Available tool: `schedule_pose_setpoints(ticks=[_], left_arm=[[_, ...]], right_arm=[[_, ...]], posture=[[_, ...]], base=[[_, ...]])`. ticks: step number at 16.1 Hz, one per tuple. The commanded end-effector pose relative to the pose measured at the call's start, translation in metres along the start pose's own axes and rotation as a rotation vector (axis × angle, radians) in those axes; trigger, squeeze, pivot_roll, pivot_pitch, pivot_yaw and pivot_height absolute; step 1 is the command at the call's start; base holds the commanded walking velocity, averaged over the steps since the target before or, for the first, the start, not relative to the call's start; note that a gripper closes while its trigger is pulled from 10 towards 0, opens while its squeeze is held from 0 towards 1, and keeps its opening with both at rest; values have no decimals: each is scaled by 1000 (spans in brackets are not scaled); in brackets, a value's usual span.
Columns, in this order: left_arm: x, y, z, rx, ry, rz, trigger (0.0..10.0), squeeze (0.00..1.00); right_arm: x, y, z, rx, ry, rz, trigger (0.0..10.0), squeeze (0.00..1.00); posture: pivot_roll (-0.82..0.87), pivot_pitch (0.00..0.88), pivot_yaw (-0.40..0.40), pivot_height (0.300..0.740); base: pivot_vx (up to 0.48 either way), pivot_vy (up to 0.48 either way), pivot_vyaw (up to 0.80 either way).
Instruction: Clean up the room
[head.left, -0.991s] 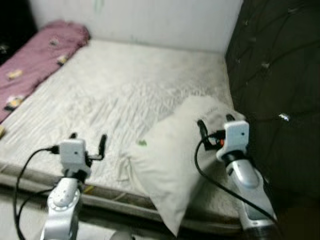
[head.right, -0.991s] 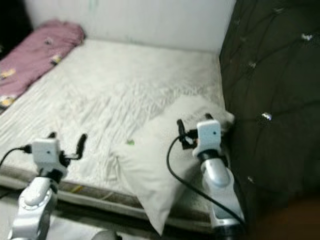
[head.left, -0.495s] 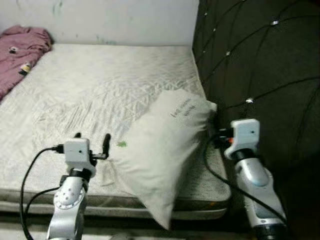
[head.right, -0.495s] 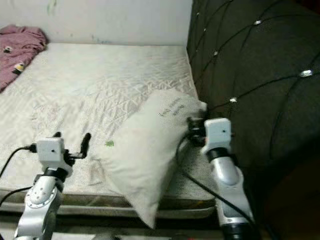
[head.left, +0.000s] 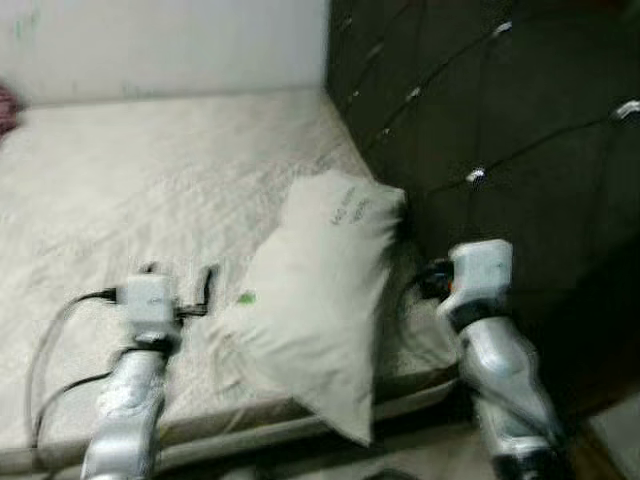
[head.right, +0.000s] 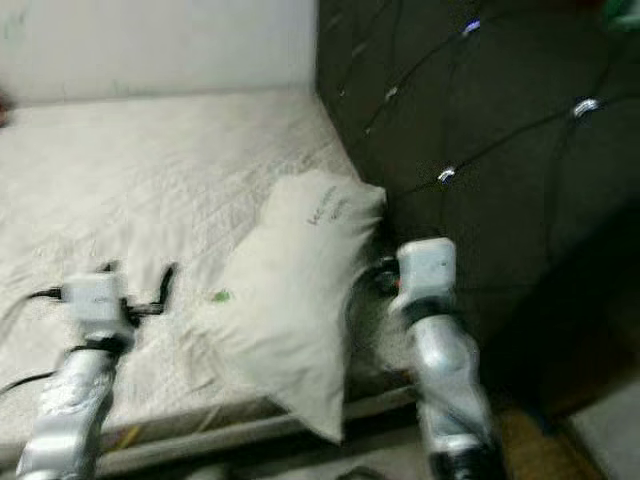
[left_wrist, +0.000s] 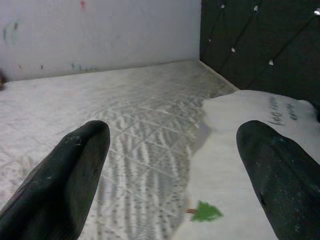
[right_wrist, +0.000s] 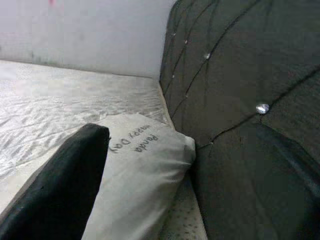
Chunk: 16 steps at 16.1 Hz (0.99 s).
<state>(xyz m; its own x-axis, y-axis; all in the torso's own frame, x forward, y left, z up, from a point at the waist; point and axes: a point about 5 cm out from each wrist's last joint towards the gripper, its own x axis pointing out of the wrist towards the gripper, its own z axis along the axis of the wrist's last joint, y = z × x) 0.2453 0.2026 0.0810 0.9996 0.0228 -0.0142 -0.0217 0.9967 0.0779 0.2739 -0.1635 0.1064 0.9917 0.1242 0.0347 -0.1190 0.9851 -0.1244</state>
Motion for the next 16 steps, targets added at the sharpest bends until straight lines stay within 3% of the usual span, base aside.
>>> schedule_pose_setpoints(ticks=[1, 7, 14, 16], left_arm=[[0, 3, 1, -7, -4, 26, 10000, 0], [-6, 9, 3, 8, 1, 70, 10000, 0], [-9, 4, 1, 2, 16, 55, 10000, 0], [-8, 3, 1, 3, 18, 51, 10000, 0]], right_arm=[[2, -3, 5, -4, -16, -4, 10000, 0], [1, -2, 6, 5, -27, -2, 10000, 0], [1, -1, 7, 13, -30, 0, 10000, 0], [1, -1, 7, 15, -31, -1, 10000, 0]], posture=[[-33, 0, -1, 740], [-36, 0, 7, 740], [-35, 0, 8, 740], [-37, 0, 8, 718]], base=[[0, 0, 0], [0, 0, 0], [0, 0, 0], [0, 0, 0]])
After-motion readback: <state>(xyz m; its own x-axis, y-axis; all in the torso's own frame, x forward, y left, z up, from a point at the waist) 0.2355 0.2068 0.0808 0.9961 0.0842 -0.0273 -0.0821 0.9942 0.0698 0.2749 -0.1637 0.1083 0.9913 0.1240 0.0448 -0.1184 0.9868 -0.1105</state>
